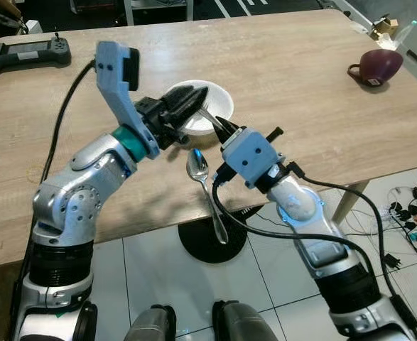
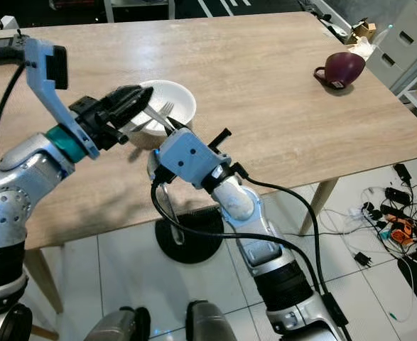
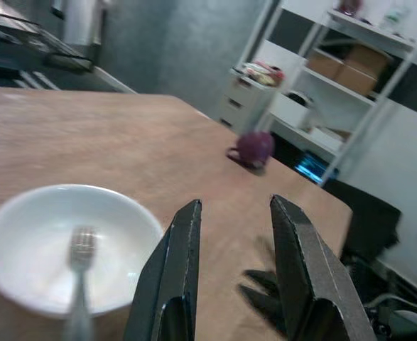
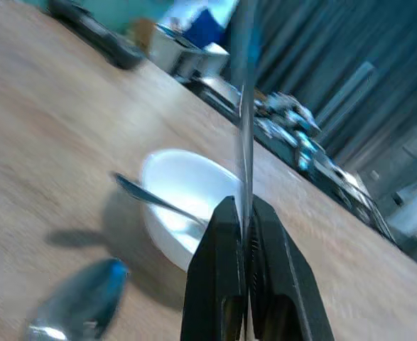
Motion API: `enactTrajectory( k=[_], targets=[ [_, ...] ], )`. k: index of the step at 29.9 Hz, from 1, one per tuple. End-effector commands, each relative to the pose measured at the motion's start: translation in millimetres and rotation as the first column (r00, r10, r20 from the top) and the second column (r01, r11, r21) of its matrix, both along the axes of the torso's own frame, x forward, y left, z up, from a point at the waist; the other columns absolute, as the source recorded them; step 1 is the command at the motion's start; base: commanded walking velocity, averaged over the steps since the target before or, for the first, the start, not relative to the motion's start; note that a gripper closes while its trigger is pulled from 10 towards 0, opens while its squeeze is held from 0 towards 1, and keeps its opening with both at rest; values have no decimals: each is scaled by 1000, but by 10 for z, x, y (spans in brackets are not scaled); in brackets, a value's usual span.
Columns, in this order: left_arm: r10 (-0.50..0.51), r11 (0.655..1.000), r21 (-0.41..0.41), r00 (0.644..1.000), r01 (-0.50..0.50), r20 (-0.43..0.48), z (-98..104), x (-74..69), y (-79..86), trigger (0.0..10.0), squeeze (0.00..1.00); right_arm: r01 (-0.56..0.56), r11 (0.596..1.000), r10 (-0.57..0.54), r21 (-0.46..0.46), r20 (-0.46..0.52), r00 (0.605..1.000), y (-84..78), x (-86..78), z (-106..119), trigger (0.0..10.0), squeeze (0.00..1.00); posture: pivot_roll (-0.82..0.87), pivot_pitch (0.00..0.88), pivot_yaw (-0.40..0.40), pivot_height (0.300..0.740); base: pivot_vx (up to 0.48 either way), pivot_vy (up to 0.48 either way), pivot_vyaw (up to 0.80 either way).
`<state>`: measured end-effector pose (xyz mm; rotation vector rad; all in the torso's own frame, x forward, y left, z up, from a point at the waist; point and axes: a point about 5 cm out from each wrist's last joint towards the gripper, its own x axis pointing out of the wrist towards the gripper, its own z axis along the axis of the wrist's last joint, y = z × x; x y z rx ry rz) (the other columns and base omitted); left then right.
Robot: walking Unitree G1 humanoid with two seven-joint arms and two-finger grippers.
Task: Setting the table
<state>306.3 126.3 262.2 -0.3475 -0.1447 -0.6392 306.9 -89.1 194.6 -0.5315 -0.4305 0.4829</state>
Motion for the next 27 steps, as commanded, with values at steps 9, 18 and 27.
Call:
enactTrajectory(
  k=[9, 18, 27],
  targets=[
    [101, 995, -4, 995, -101, -25, -57, -80, 328, 10000, 0, 186, 979, -179, 78, -89, 980, -270, 150, -104, 10000, 0, -96, 83, 17, 740, 0, 0, 0],
    [79, 904, 428, 991, -25, -108, -633, -147, 57, 10000, 0, 280, 935, -249, 218, -159, 955, -432, 220, -86, 0, 0, -110, 87, 19, 740, 0, 0, 0],
    [66, 911, 412, 993, -18, -103, -614, -147, -5, 10000, 0, 268, 935, -234, 233, -165, 958, -410, 202, -112, 0, 0, -103, 87, 16, 740, 0, 0, 0]
  ],
)
